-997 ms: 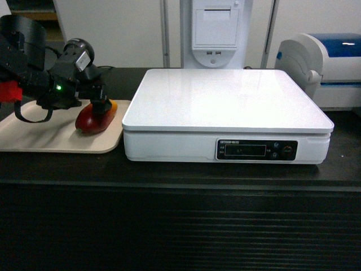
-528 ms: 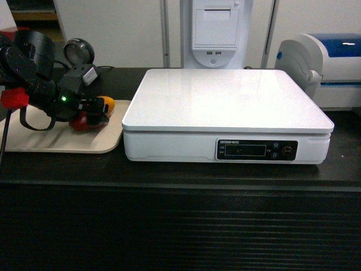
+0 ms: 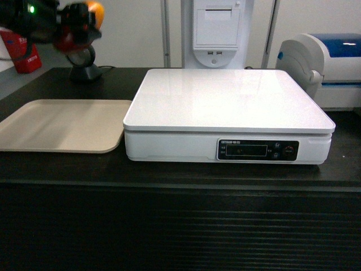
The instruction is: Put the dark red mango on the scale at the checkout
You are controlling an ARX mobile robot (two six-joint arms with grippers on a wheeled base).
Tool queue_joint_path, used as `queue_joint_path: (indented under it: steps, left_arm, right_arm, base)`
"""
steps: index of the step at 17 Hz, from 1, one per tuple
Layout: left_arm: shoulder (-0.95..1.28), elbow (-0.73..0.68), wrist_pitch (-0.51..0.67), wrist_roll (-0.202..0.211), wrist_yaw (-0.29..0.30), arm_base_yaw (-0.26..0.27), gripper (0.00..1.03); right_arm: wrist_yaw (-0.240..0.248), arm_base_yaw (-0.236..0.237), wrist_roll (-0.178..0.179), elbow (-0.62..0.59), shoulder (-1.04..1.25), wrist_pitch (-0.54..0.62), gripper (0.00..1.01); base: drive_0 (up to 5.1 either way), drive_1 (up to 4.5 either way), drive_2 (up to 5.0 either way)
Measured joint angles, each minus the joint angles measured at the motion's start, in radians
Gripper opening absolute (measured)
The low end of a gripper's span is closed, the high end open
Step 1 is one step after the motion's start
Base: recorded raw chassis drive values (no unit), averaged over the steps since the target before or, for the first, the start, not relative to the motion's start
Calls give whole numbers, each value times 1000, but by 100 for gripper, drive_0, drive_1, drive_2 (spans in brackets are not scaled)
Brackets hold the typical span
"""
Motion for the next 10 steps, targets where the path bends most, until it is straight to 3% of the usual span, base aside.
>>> queue_joint_path:
  steps: [5,7,10]
  left_arm:
    - [-114,-119,37,-97,-35,-296,59]
    - [-98,-101,31,-152,-65,-354,59]
    - [-31,-11,-47,-235,-120,-399,59]
  right_arm:
    - [0,0,0,0,0,0,98]
    - [0,0,0,0,0,0,98]
    - [0,0,0,0,0,0,98]
  base:
    - [0,0,0]
    - [0,0,0]
    - [0,0,0]
